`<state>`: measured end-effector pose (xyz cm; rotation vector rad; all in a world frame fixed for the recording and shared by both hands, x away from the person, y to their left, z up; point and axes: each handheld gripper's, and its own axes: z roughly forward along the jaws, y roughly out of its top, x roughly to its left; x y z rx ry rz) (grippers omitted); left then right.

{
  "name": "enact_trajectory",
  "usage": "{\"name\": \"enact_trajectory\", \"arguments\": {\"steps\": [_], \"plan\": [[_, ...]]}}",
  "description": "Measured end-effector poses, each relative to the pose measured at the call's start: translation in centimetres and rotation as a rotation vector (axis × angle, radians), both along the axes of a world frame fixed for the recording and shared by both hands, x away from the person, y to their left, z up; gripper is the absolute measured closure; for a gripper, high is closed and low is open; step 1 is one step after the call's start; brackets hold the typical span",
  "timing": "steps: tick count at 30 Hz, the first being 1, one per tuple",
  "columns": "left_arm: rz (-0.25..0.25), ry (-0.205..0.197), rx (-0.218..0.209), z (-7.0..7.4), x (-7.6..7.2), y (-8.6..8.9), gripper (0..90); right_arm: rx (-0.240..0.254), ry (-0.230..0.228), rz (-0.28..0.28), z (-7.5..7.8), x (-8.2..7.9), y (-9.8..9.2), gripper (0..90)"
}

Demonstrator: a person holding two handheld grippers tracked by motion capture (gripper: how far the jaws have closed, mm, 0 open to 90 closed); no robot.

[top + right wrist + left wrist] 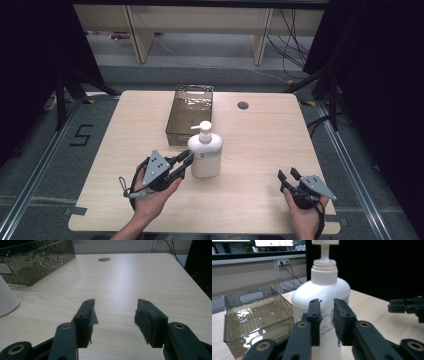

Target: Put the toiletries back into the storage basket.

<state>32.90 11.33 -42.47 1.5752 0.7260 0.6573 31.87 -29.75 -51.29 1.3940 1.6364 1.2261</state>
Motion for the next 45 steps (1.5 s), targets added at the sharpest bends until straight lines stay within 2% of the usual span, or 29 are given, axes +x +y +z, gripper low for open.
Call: {"name": "enact_trajectory", "arguments": {"steps": [1,2,3,4,7,9,10,13,14,15,16,18,19,20,21,23,24,25,27,29,31,32,40,41,45], "plan": [[0.026,0.0,-0.013,0.2,-0.1,-0.3,71.3,0.003,0.001,0.001,0.0,0.0,0.0,49.1],[0.051,-0.01,-0.015,0.4,-0.2,-0.7,65.0,-0.001,-0.019,0.005,-0.1,0.1,-0.1,48.7],[0.051,-0.01,-0.015,0.4,-0.2,-0.7,62.8,-0.001,-0.019,0.005,-0.1,0.1,-0.1,48.7],[0.08,-0.019,-0.014,0.8,-0.3,-1.3,60.5,0.013,-0.002,0.023,-0.1,0.2,-0.1,48.4],[0.097,-0.025,-0.007,1.1,-0.2,-1.9,54.3,-0.002,-0.002,0.008,0.0,0.2,-0.1,48.0],[0.116,-0.022,0.002,1.4,-0.1,-2.6,50.9,0.014,0.005,0.009,-0.1,0.3,-0.1,47.7],[0.131,-0.021,0.01,1.8,0.0,-3.2,48.4,-0.003,-0.003,0.0,0.0,0.4,-0.2,47.5],[0.142,-0.026,0.017,2.0,0.0,-3.7,47.5,0.017,0.015,-0.003,0.0,0.3,0.0,47.4],[0.149,-0.027,0.02,2.1,0.0,-3.9,47.5,0.013,0.036,0.001,0.1,0.2,0.0,47.4],[0.161,-0.024,0.017,2.3,0.2,-4.4,47.6,0.019,0.009,-0.002,-0.1,0.4,0.2,47.2],[0.162,-0.025,0.015,2.4,0.3,-4.6,47.7,-0.012,-0.001,0.003,-0.1,0.5,0.1,47.1],[0.172,-0.031,0.019,2.5,0.5,-5.1,47.8,-0.019,0.01,0.01,0.0,0.5,0.1,47.1],[0.178,-0.03,0.018,2.6,0.7,-5.4,47.8,-0.004,0.018,0.0,0.0,0.4,0.2,47.1],[0.177,-0.032,0.021,2.7,0.8,-5.5,47.9,-0.011,0.021,-0.009,0.0,0.4,0.2,47.0],[0.184,-0.03,0.019,2.7,1.0,-5.7,47.9,0.012,0.037,-0.006,0.0,0.4,0.3,47.0],[0.19,-0.033,0.026,2.9,1.1,-5.9,47.9,0.012,0.031,0.001,0.1,0.4,0.2,47.0],[0.2,-0.033,0.023,3.1,1.3,-6.2,48.1,-0.018,0.017,0.004,0.1,0.5,-0.1,46.9],[0.203,-0.031,0.022,3.1,1.4,-6.3,48.1,0.024,0.029,-0.008,0.0,0.4,0.2,46.9],[0.208,-0.035,0.024,3.3,1.5,-6.4,48.3,0.033,0.045,-0.01,0.1,0.3,0.3,46.8],[0.218,-0.035,0.026,3.5,1.6,-6.5,48.3,-0.019,0.013,0.002,0.0,0.6,0.0,46.7],[0.224,-0.036,0.028,3.7,1.8,-6.5,48.6,-0.01,0.016,0.002,-0.1,0.6,0.1,46.7],[0.234,-0.032,0.027,3.9,2.0,-6.6,48.7,-0.009,0.032,0.004,0.0,0.6,0.1,46.6],[0.253,-0.016,0.031,4.2,2.6,-7.0,49.6,-0.002,0.021,0.004,-0.1,0.7,0.1,46.2],[0.253,-0.016,0.031,4.2,2.6,-7.0,49.7,-0.017,0.015,0.003,-0.1,0.7,0.0,46.2],[0.255,-0.015,0.034,4.5,2.9,-7.2,51.3,-0.013,0.022,0.004,0.0,0.7,0.0,46.0]]}}
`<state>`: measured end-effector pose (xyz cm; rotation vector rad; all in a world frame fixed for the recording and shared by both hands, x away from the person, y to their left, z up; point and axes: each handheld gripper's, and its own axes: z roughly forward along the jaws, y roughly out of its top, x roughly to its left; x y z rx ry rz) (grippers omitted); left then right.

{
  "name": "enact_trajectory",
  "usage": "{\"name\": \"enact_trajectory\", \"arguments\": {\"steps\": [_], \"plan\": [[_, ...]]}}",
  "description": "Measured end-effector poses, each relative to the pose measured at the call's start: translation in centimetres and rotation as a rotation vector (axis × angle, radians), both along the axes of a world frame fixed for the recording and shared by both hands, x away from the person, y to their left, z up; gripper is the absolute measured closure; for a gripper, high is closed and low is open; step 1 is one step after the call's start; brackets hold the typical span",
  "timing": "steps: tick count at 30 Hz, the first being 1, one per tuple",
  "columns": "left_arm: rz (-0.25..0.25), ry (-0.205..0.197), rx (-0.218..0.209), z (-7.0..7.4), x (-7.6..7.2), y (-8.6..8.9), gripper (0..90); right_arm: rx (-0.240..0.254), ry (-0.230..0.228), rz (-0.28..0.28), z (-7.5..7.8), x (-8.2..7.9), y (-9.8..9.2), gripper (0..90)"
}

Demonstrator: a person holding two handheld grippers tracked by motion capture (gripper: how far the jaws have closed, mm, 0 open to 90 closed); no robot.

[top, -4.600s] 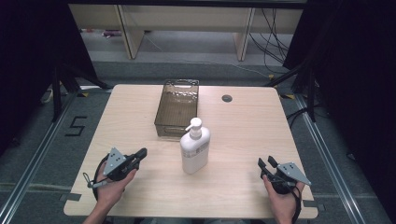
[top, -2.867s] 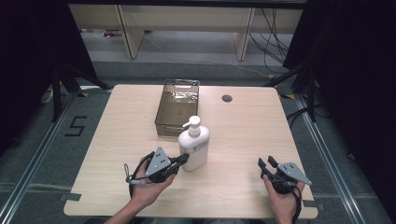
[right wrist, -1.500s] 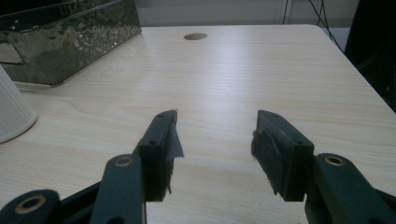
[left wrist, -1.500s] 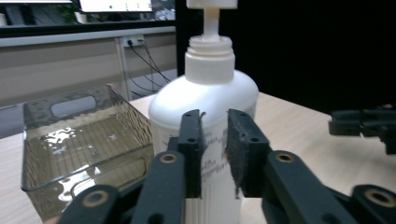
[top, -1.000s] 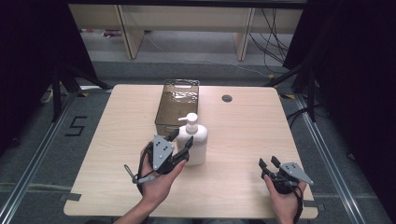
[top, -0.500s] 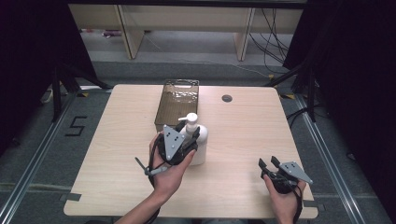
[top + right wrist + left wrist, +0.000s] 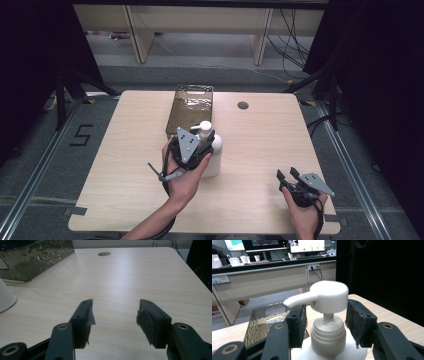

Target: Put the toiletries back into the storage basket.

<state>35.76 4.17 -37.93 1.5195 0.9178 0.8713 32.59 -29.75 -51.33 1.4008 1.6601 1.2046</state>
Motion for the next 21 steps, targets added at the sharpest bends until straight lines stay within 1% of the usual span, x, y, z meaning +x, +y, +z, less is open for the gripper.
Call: {"name": "enact_trajectory", "arguments": {"steps": [6,7,8,11,15,18,20,21], "plan": [[0.004,0.002,0.0,0.19,0.37,-0.45,54.2,0.001,-0.001,-0.002,0.0,0.01,0.02,45.5],[0.009,0.004,-0.005,0.22,0.43,-0.52,54.6,0.001,0.0,-0.002,0.01,0.01,0.03,45.5],[0.011,0.003,-0.01,0.23,0.5,-0.55,57.2,-0.004,0.002,-0.006,0.03,-0.01,0.01,45.4],[0.012,0.009,-0.012,0.25,0.54,-0.49,58.4,-0.001,0.005,-0.007,0.05,-0.03,0.03,45.5],[0.0,0.01,-0.022,0.26,0.48,-0.39,58.9,-0.002,0.002,0.002,0.02,0.01,0.01,45.4],[-0.009,0.021,-0.027,0.35,0.49,-0.23,59.1,-0.002,-0.001,0.002,0.01,0.01,0.02,45.5],[-0.013,0.022,-0.025,0.38,0.5,-0.19,59.2,-0.004,0.0,0.002,0.01,0.01,0.02,45.4],[-0.016,0.024,-0.025,0.41,0.48,-0.17,59.2,0.041,0.026,-0.009,0.04,-0.16,0.38,45.5]]}}
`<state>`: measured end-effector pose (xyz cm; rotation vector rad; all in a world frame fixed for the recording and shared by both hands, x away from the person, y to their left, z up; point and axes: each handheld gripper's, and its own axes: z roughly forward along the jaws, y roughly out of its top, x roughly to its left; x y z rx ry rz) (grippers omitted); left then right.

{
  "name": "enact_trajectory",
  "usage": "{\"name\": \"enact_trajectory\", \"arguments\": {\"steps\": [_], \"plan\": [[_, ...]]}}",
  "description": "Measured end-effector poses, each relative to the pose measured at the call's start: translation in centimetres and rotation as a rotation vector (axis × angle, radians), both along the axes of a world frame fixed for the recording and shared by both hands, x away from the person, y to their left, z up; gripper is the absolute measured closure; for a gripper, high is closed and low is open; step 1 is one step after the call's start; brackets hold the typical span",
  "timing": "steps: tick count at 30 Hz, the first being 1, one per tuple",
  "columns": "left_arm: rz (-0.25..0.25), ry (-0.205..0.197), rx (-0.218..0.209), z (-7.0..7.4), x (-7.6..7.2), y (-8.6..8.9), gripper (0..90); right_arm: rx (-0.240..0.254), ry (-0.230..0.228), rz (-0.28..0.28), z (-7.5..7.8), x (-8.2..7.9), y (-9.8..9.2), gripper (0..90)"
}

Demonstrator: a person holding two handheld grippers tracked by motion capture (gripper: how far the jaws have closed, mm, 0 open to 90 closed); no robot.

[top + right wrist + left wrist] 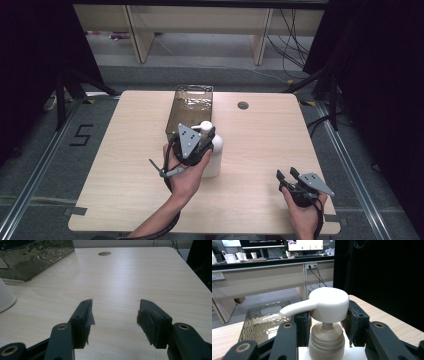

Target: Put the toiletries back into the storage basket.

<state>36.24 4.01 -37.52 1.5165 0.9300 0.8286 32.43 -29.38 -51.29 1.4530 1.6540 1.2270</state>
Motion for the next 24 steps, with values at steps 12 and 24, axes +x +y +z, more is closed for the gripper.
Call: {"name": "enact_trajectory", "arguments": {"steps": [12,24], "plan": [[-0.024,-0.011,0.0,1.1,-0.1,0.7,59.4,-0.044,-0.025,0.012,0.0,0.2,-0.4,45.4],[-0.021,-0.029,0.005,2.2,0.3,1.6,59.4,-0.016,-0.007,-0.002,0.0,0.1,-0.2,45.4]]}}
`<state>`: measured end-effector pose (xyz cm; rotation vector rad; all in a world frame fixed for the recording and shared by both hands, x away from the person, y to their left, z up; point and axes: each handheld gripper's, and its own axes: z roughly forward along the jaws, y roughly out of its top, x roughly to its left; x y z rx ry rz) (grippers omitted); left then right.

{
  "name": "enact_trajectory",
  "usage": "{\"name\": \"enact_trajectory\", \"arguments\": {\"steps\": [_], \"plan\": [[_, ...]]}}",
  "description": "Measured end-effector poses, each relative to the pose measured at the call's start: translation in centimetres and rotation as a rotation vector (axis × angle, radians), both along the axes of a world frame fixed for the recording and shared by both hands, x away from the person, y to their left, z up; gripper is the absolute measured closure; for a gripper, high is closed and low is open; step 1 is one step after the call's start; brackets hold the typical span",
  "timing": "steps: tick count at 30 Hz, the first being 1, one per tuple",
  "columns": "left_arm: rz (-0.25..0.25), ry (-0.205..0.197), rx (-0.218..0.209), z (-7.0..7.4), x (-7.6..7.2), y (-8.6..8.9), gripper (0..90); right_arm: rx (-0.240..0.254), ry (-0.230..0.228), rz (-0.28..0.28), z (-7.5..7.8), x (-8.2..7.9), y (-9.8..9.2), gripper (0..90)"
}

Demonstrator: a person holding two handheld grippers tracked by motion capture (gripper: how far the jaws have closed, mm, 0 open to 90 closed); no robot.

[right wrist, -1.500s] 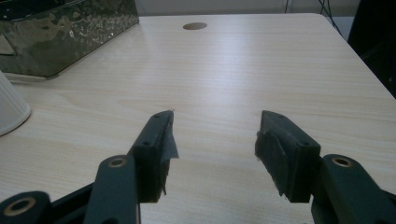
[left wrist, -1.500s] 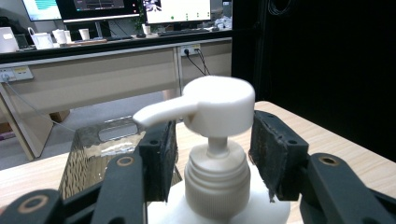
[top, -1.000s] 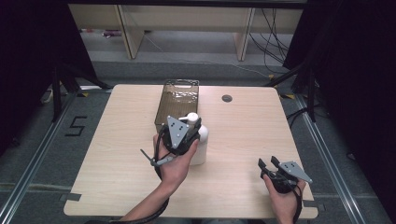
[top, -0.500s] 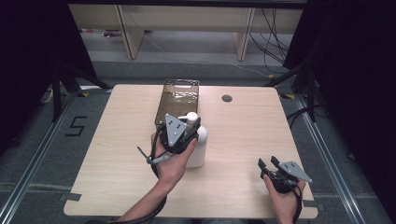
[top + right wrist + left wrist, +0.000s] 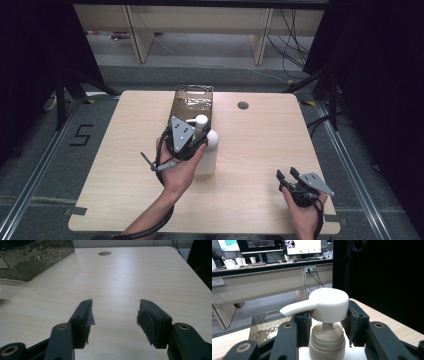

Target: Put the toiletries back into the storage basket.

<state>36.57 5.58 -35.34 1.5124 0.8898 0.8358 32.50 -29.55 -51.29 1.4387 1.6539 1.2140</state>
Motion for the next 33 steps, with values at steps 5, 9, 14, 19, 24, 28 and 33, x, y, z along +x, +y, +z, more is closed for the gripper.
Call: {"name": "enact_trajectory", "arguments": {"steps": [5,9,14,19,24,28,33], "plan": [[0.002,-0.004,-0.008,0.5,0.0,0.3,59.4,0.004,-0.009,0.002,-0.1,0.0,0.2,45.5],[-0.002,-0.002,-0.013,0.8,0.4,0.7,59.4,0.004,-0.009,0.002,-0.1,0.0,0.2,45.5],[0.005,-0.011,-0.017,1.2,0.6,1.2,59.5,-0.003,0.006,-0.001,0.0,-0.1,0.1,45.5],[0.01,-0.018,-0.022,1.6,0.7,1.7,59.5,0.003,-0.004,0.009,0.0,0.0,0.1,45.5],[0.013,-0.017,-0.022,2.1,1.0,2.2,59.5,0.005,-0.007,0.001,-0.1,0.0,0.2,45.5],[0.02,-0.022,-0.019,2.5,1.2,2.7,59.5,-0.025,-0.021,0.013,-0.1,0.1,-0.1,45.5],[0.026,-0.029,-0.019,2.9,1.4,3.2,59.5,-0.002,0.001,-0.001,0.0,-0.1,0.2,45.5]]}}
